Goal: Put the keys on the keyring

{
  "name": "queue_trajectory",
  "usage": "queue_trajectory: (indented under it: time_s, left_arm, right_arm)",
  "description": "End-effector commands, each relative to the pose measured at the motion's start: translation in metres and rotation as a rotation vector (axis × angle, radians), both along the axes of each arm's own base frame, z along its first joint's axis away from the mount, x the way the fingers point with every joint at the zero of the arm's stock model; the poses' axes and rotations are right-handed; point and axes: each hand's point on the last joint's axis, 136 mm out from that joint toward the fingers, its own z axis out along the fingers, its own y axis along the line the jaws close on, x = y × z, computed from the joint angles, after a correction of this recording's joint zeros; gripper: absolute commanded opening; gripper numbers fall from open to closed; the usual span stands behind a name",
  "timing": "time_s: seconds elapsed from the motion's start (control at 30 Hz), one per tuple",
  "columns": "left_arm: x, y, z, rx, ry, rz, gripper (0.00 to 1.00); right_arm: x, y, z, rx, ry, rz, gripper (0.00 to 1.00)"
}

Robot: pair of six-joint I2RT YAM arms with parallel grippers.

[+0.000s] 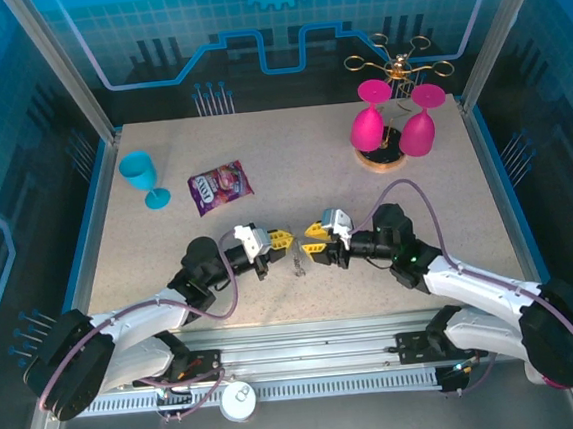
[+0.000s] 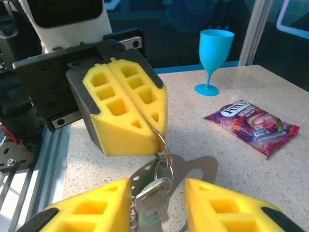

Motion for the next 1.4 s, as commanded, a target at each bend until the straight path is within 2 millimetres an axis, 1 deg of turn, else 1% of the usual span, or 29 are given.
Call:
queue_trajectory:
  time_s: [0.0,0.2,0.3,0.43,0.53,0.57,0.6,0.63,0.7,0.77,0.8,0.87,0.9,0.93,1.03,1.1,1.13,1.17,1.2,1.23,1.3,1.37]
  left_arm:
    - [-0.009,-0.002,0.013,-0.051,-0.014,-0.064,0.00]
    - [-0.011,-0.005,0.013,-0.058,-0.004,-0.087,0.00]
    - [-0.011,-0.006,0.014,-0.063,-0.002,-0.094,0.00]
    - [-0.012,-0.006,0.016,-0.075,0.001,-0.100,0.00]
    - [-0.007,-0.005,0.010,-0.057,0.024,-0.073,0.00]
    - [-0.005,-0.004,0.008,-0.041,0.032,-0.061,0.03]
    - [-0.004,-0.005,0.002,-0.005,0.049,-0.058,0.14]
    - [-0.003,-0.005,-0.003,0.032,0.060,-0.058,0.18]
    - [-0.004,-0.004,-0.009,0.094,0.073,-0.060,0.20]
    - [-0.006,-0.004,-0.018,0.163,0.095,-0.075,0.19]
    - [-0.008,-0.004,-0.022,0.195,0.106,-0.083,0.16]
    - [-0.009,-0.004,-0.024,0.221,0.115,-0.093,0.09]
    - [-0.010,-0.004,-0.025,0.227,0.117,-0.095,0.06]
    - [-0.010,-0.004,-0.025,0.236,0.122,-0.098,0.05]
    - [-0.013,-0.005,-0.022,0.254,0.126,-0.122,0.04]
    - [-0.016,-0.007,-0.018,0.248,0.123,-0.146,0.00]
    - [-0.017,-0.008,-0.015,0.236,0.114,-0.149,0.00]
    - [-0.017,-0.008,-0.012,0.224,0.104,-0.149,0.00]
    - [-0.018,-0.007,-0.010,0.210,0.095,-0.147,0.00]
    - [-0.018,-0.007,-0.007,0.191,0.078,-0.145,0.00]
    - [-0.020,-0.006,-0.002,0.158,0.045,-0.147,0.00]
    - [-0.022,-0.006,0.001,0.135,0.013,-0.151,0.00]
  right_arm:
    - [0.003,0.008,0.022,0.040,-0.084,0.045,0.31]
    - [0.004,0.011,0.024,0.054,-0.087,0.052,0.22]
    - [0.002,0.013,0.024,0.059,-0.085,0.066,0.16]
    - [-0.002,0.014,0.025,0.062,-0.078,0.093,0.00]
    - [-0.005,0.012,0.026,0.033,-0.078,0.106,0.00]
    - [-0.006,0.012,0.024,0.008,-0.078,0.113,0.00]
    - [-0.008,0.011,0.023,-0.028,-0.085,0.125,0.00]
    - [-0.012,0.009,0.020,-0.076,-0.083,0.144,0.00]
    - [-0.018,0.007,0.018,-0.142,-0.086,0.181,0.00]
    - [-0.026,0.005,0.018,-0.205,-0.096,0.226,0.00]
    - [-0.029,0.005,0.018,-0.237,-0.097,0.246,0.00]
    - [-0.034,0.006,0.016,-0.302,-0.111,0.279,0.00]
    - [-0.035,0.006,0.015,-0.338,-0.113,0.296,0.00]
    - [-0.036,0.008,0.018,-0.365,-0.128,0.311,0.00]
    - [-0.041,0.013,0.021,-0.414,-0.139,0.353,0.00]
    - [-0.042,0.016,0.028,-0.404,-0.135,0.363,0.00]
    - [-0.039,0.017,0.032,-0.383,-0.129,0.344,0.00]
    - [-0.034,0.017,0.038,-0.351,-0.124,0.315,0.11]
    - [-0.029,0.015,0.043,-0.300,-0.115,0.278,0.27]
    - [-0.023,0.012,0.048,-0.241,-0.098,0.232,0.37]
    - [-0.016,0.002,0.049,-0.143,-0.062,0.167,0.42]
    - [-0.013,-0.005,0.044,-0.081,-0.034,0.126,0.42]
